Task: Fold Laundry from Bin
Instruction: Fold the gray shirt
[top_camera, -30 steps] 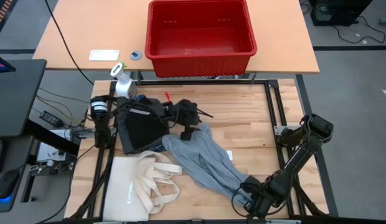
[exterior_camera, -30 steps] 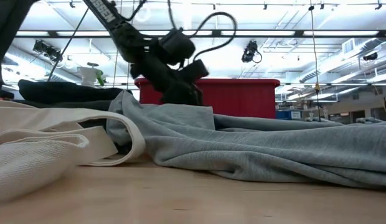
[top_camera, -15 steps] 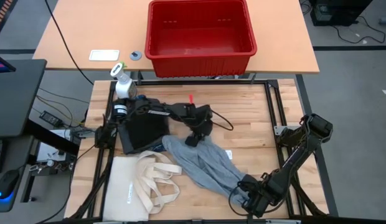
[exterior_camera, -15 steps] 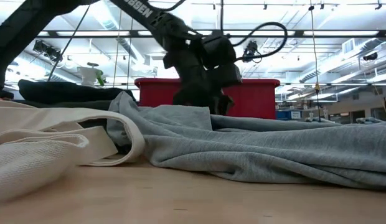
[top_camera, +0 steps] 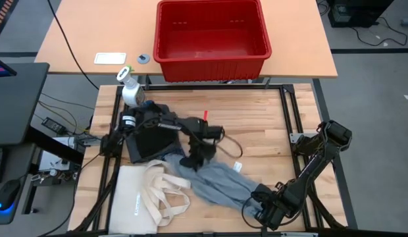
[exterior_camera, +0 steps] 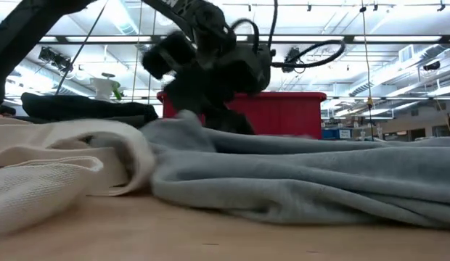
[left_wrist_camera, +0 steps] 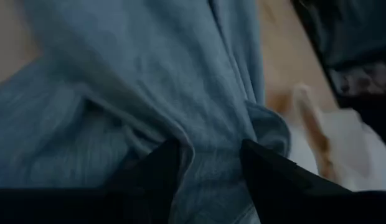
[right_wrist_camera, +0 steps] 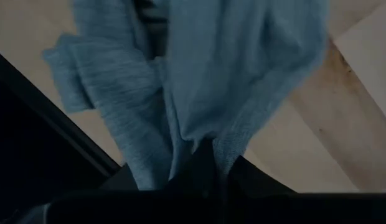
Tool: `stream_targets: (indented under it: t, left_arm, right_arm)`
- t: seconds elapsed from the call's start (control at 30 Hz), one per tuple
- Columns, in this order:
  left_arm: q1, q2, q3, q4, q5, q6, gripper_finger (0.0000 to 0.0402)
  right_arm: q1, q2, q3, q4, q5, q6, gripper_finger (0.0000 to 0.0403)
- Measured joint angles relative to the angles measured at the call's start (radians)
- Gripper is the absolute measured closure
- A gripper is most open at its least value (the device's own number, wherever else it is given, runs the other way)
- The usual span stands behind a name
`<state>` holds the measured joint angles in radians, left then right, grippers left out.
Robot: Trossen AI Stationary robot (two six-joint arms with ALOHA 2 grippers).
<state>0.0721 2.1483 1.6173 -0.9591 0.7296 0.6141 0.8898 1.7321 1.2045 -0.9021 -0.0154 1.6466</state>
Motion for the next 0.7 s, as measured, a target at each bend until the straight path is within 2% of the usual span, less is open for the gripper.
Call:
stream_targets:
  t: [0.17,0.27,0.4,0.53,0.63,0.7]
  left_arm:
    - [-0.129,0.000,0.000,-0.044,0.020,-0.002,0.0219]
    - [-0.199,0.000,0.000,-0.055,0.022,0.052,0.0219]
    - [-0.241,-0.040,-0.001,-0.059,0.021,0.085,0.0219]
    - [-0.222,-0.060,-0.001,-0.025,0.022,-0.035,0.0219]
    - [-0.197,-0.060,-0.002,0.087,0.011,-0.195,0.0219]
    - [-0.188,-0.061,-0.001,0.169,-0.053,-0.276,0.0219]
  right_arm:
    - [0.001,0.000,0.000,-0.019,-0.003,0.001,0.0386]
    - [0.001,0.000,0.000,-0.018,-0.003,0.003,0.0386]
    - [0.001,0.000,0.000,-0.017,-0.003,0.003,0.0386]
    - [0.001,0.000,0.000,-0.015,-0.003,0.002,0.0386]
    - [0.001,0.000,0.000,-0.015,-0.002,0.001,0.0386]
    - [-0.001,0.000,0.000,-0.017,0.009,0.000,0.0386]
